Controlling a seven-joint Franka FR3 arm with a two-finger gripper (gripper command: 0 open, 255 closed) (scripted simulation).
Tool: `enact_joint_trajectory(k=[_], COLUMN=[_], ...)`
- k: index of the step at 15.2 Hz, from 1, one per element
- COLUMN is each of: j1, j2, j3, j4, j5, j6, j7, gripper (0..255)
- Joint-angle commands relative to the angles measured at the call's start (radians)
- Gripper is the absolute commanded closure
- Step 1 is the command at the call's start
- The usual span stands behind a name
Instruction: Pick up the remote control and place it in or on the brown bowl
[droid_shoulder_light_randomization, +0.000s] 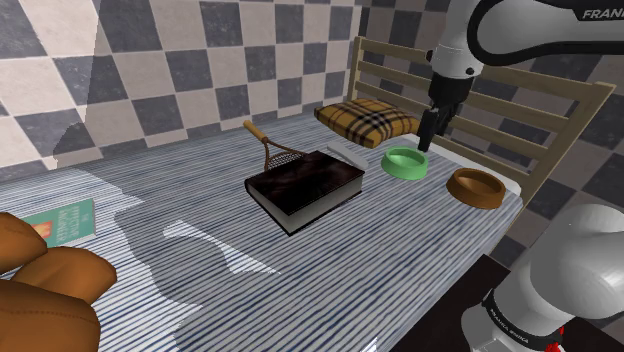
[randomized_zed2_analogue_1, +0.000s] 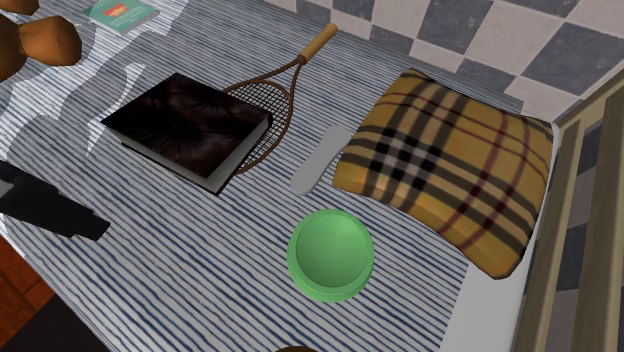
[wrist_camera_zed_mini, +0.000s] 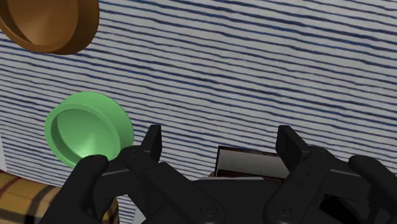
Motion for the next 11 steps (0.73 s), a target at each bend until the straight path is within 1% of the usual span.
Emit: enact_joint_trajectory(k=[1, 6, 11], j1=[0.0, -0.016, -0.027], j2=[0.0, 0.181, 0.373], j3=[0.0, -0.034, -0.066], j4=[0.0, 0.04, 0.114], j5=[0.0, -0.01, -0.008], j6=[0.0, 0.143, 0.262], j7=[0.0, -0.013, -0.03], gripper=[0, 0, 0])
